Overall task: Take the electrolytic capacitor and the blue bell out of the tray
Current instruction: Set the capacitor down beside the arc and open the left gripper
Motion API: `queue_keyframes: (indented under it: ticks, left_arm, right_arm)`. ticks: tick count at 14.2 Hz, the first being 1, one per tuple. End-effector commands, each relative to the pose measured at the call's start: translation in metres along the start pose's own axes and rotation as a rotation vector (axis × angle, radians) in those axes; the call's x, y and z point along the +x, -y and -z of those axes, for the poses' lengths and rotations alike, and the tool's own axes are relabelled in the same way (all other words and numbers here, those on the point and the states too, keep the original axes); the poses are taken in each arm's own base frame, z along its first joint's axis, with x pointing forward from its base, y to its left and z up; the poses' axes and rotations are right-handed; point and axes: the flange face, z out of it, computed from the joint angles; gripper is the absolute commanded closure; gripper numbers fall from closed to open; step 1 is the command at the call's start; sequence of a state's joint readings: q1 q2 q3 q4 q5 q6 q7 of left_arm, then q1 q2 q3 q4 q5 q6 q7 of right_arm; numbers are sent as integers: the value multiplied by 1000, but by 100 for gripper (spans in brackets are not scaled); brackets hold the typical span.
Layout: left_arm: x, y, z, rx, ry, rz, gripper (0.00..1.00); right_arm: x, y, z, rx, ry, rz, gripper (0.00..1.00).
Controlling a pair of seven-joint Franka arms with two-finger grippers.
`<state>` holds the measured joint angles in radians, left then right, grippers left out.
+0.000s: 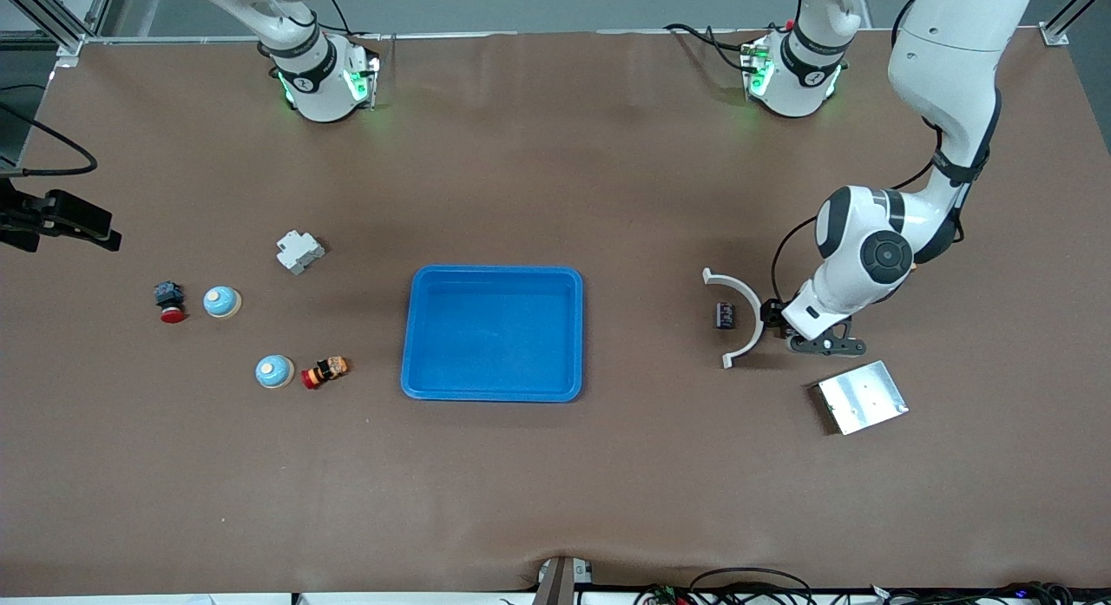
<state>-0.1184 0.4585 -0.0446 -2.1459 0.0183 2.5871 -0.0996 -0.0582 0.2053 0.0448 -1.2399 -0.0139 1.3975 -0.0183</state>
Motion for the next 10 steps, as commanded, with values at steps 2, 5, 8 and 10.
queue_keyframes:
  ticks: [2,5,8,10]
  left_arm:
    - [10,2,31,-1,21,18,0]
    - [24,-2,54,1,37,14,0]
    - [37,-3,75,1,29,14,0]
    - [37,-5,83,-1,35,16,0]
  right_arm:
    - [-6,2,8,3,-11,5,0]
    - [-6,2,8,-1,-14,6,0]
    - [-4,-1,9,-3,-25,2,0]
    - [-6,-3,10,-2,-18,-2,0]
